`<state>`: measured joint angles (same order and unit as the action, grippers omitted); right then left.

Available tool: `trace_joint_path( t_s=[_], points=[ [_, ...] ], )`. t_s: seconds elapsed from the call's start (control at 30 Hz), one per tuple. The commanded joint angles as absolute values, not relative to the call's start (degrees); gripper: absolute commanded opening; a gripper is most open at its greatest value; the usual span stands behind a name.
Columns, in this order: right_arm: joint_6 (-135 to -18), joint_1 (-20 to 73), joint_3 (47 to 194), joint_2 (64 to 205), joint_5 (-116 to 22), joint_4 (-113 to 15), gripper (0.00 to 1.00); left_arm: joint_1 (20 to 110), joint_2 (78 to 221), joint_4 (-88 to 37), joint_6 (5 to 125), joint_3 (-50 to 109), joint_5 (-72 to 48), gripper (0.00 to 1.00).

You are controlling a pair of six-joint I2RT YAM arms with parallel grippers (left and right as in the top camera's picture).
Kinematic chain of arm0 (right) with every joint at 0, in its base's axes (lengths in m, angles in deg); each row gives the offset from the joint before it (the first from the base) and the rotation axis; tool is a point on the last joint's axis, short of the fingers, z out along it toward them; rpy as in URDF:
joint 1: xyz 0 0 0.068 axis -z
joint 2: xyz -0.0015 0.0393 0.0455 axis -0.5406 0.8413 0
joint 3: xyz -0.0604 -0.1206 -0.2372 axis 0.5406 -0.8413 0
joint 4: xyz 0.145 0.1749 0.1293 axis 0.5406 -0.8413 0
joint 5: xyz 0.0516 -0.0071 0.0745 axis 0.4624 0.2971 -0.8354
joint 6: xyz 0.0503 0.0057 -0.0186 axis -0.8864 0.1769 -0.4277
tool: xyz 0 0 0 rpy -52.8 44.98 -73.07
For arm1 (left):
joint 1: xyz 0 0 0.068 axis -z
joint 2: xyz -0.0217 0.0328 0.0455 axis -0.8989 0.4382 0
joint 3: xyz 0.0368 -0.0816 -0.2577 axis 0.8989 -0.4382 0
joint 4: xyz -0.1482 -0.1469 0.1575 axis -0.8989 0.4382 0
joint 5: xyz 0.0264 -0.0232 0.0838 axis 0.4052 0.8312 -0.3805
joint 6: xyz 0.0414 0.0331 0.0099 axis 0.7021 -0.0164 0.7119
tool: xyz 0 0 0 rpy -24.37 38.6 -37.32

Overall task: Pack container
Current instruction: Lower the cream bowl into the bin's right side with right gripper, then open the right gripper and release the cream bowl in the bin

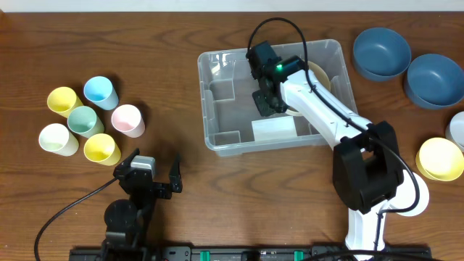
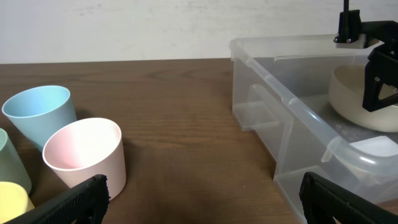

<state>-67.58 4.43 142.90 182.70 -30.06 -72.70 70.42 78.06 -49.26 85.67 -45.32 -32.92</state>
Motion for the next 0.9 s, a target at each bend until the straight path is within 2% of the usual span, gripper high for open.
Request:
trace_joint_path(
  t_s=[0.0, 0.2, 0.47, 0.87],
  points=[
    [-65.11, 5.33, 142.64, 181.21, -28.67, -71.89, 0.12, 70.18, 77.71, -47.43, 85.78, -46.26, -32.16, 0.98],
    [-64.89, 3.84, 143.99, 180.97, -30.22, -73.60, 0.13, 70.18, 77.71, -47.43, 85.78, -46.26, -32.16, 0.98],
    [-70.38, 1.28, 144.19, 179.90, -35.48, -79.15, 0.11, 70.18, 77.71, -47.43, 85.78, -46.26, -32.16, 0.98],
    [-73.55, -7.18, 144.21, 179.33, -37.91, -75.50, 0.13, 70.18, 77.71, -47.43, 85.78, -46.26, -32.16, 0.98]
  ],
)
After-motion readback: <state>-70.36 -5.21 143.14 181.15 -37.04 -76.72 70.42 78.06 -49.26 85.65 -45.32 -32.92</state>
